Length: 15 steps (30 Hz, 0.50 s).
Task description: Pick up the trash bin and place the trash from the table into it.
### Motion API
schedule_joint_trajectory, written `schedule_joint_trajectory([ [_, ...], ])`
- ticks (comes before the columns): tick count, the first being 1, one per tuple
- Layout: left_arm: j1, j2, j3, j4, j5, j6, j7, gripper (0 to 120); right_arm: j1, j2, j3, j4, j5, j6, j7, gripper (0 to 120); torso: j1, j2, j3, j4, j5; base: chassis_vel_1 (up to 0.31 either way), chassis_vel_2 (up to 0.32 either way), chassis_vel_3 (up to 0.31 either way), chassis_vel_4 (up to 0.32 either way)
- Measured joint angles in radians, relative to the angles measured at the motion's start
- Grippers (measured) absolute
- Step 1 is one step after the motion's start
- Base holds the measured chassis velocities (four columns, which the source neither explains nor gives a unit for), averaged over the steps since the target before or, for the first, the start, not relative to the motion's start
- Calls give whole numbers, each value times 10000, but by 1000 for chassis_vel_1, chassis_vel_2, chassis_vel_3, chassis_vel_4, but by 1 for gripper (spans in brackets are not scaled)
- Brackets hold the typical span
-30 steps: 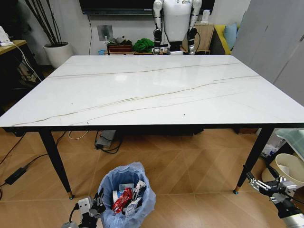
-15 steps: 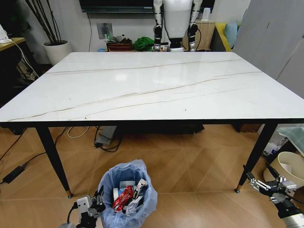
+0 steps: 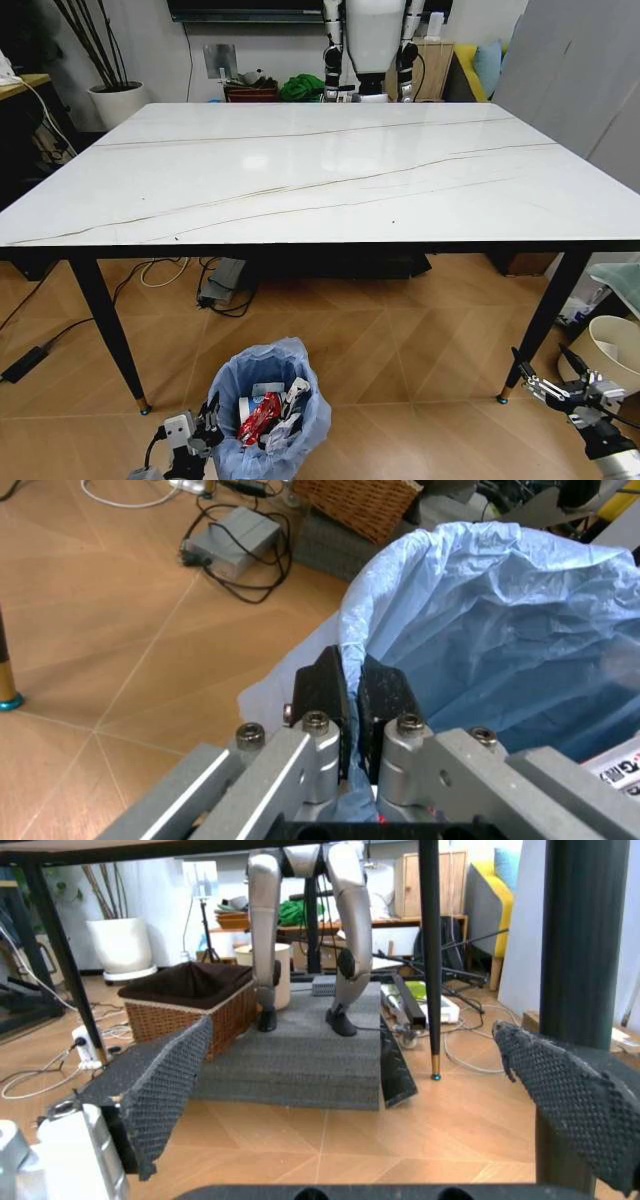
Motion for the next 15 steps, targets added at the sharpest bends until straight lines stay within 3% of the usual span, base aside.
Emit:
schedule_joint_trajectory([
  [15, -57, -12, 39, 120, 6, 16, 14, 0, 0, 0, 0, 0, 0, 0, 0, 100, -223, -622, -400, 0, 0, 0, 0, 0, 0],
])
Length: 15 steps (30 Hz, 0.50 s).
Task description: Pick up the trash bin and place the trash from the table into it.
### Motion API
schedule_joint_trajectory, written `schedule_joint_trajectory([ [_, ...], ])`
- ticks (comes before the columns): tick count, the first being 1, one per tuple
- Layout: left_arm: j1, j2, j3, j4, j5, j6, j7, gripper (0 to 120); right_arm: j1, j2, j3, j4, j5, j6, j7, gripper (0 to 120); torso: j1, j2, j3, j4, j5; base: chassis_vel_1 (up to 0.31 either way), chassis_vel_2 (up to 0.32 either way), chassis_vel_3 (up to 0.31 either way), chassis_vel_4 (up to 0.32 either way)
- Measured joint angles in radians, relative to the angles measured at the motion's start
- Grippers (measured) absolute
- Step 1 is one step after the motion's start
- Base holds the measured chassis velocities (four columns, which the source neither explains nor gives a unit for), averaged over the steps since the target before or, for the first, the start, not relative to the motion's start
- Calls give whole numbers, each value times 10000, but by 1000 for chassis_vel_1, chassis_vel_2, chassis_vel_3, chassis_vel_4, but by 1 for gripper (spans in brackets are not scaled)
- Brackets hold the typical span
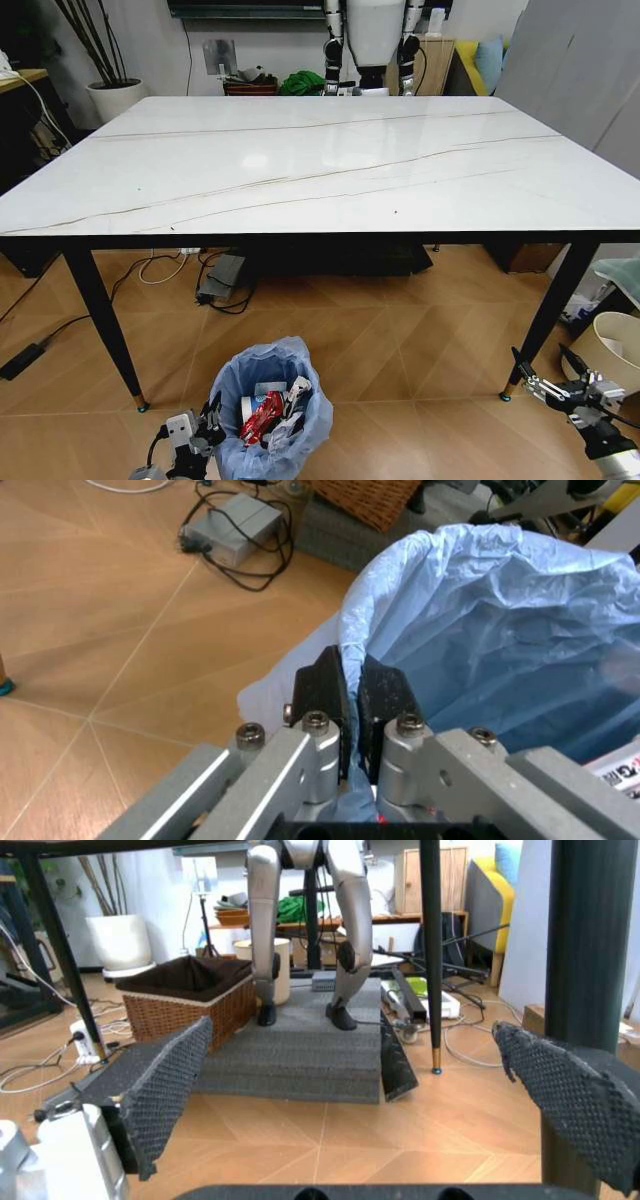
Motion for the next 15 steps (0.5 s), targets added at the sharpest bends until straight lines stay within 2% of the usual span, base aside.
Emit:
schedule_joint_trajectory([
  [15, -135, -113, 118, 214, -23, -2, 14, 0, 0, 0, 0, 0, 0, 0, 0, 100, -158, -526, -369, -1, 0, 0, 0, 0, 0],
])
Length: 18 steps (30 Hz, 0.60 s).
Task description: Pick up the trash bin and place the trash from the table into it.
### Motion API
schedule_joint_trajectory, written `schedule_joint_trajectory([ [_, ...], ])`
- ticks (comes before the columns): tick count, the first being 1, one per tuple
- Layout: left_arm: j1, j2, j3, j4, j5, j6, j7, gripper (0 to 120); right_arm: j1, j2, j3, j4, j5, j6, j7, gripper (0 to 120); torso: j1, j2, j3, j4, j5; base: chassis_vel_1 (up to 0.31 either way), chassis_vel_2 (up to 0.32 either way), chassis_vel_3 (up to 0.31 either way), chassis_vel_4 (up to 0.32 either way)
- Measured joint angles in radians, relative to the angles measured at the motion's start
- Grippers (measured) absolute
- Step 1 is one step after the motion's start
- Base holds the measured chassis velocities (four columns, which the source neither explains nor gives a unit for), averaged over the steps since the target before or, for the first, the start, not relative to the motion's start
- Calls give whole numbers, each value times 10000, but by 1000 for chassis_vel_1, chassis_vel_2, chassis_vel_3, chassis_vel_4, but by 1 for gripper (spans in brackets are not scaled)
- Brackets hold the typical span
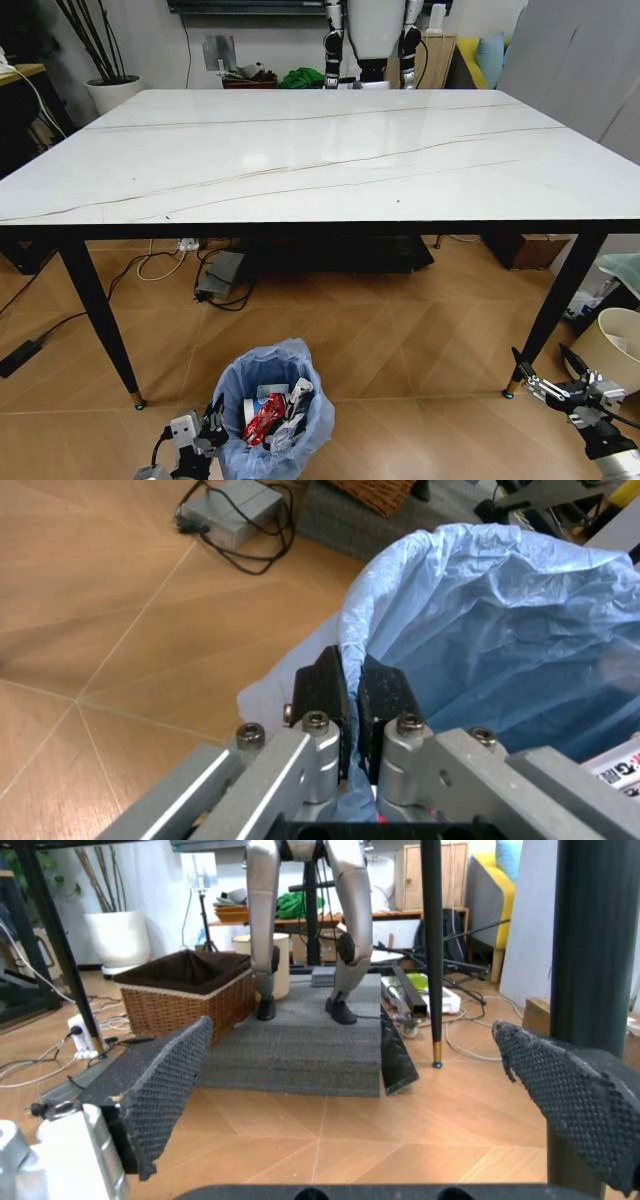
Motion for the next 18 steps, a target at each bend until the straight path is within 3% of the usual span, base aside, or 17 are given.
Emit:
schedule_joint_trajectory([
  [18, 59, 32, 8, 7, 163, -6, 3, 0, 0, 0, 0, 0, 0, 0, 0, 100, -213, -737, -524, 0, 0, 0, 0, 0, 0],
])
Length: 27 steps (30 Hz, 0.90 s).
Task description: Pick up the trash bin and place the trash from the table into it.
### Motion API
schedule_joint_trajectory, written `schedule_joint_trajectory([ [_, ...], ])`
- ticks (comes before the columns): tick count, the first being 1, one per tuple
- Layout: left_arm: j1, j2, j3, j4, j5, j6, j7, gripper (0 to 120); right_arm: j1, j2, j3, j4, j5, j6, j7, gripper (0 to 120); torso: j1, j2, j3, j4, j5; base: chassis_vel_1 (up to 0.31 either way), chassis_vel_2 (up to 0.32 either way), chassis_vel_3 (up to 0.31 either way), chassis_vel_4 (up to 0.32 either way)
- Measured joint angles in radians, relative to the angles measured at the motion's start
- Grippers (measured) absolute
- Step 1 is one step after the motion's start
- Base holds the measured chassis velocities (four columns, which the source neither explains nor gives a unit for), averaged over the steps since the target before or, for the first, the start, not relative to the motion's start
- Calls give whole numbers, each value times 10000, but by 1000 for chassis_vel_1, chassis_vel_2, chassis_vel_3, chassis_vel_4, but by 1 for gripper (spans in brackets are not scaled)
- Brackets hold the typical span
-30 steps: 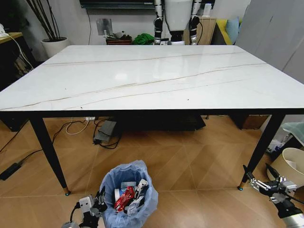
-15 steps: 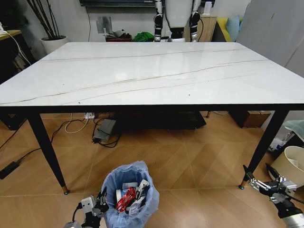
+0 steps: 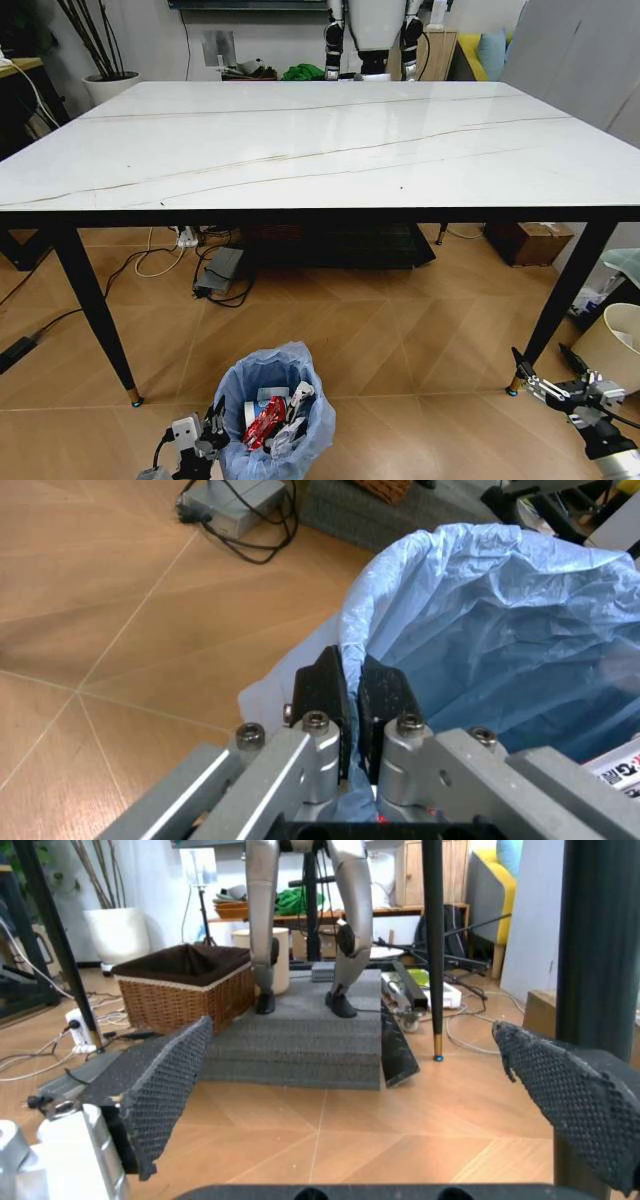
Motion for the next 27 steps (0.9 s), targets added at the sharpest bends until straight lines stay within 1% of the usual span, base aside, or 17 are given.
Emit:
schedule_joint_trajectory([
  [3, 0, 10, -5, -8, 3, -1, 0, 0, 0, 0, 0, 0, 0, 0, 0, 100, -30, -135, -105, 0, 0, 0, 0, 0, 0],
  [4, 0, 10, -5, -8, 3, -1, 0, 0, 0, 0, 0, 0, 0, 0, 0, 100, -30, -135, -105, 0, 0, 0, 0, 0, 0],
  [7, 14, 20, -11, -13, 17, -2, -5, 0, 0, 0, 0, 0, 0, 0, 0, 100, -83, -313, -229, 0, 0, 0, 0, 0, 0],
  [9, 19, 24, -12, -13, 26, -6, -6, 0, 0, 0, 0, 0, 0, 0, 0, 100, -95, -351, -255, 0, 0, 0, 0, 0, 0],
  [11, 34, 24, -13, -14, 45, -15, -9, 0, 0, 0, 0, 0, 0, 0, 0, 100, -118, -466, -348, 0, 0, 0, 0, 0, 0],
  [13, 35, 20, -13, -17, 49, -17, -10, 0, 0, 0, 0, 0, 0, 0, 0, 100, -125, -499, -374, 0, 0, 0, 0, 0, 0],
  [15, 37, 19, -13, -35, 54, -19, -14, 0, 0, 0, 0, 0, 0, 0, 0, 100, -153, -629, -476, 0, 0, 0, 0, 0, 0],
  [19, 28, 30, -14, -42, 54, -19, -21, 0, 0, 0, 0, 0, 0, 0, 0, 100, -177, -730, -553, 0, 0, 0, 0, 0, 0],
  [23, 11, 47, -15, -45, 49, -18, -35, 0, 0, 0, 0, 0, 0, 0, 0, 100, -220, -954, -732, 0, 0, 0, 0, 0, 0],
  [26, 0, 44, -10, -45, 44, -19, -37, 0, 0, 0, 0, 0, 0, 0, 0, 100, -227, -1010, -780, 0, 1, 0, 0, 0, 0],
  [27, -10, 39, 10, -45, 19, -19, -44, 0, 0, 0, 0, 0, 0, 0, 0, 100, -239, -1089, -849, 0, 0, 0, 0, 0, 0],
])
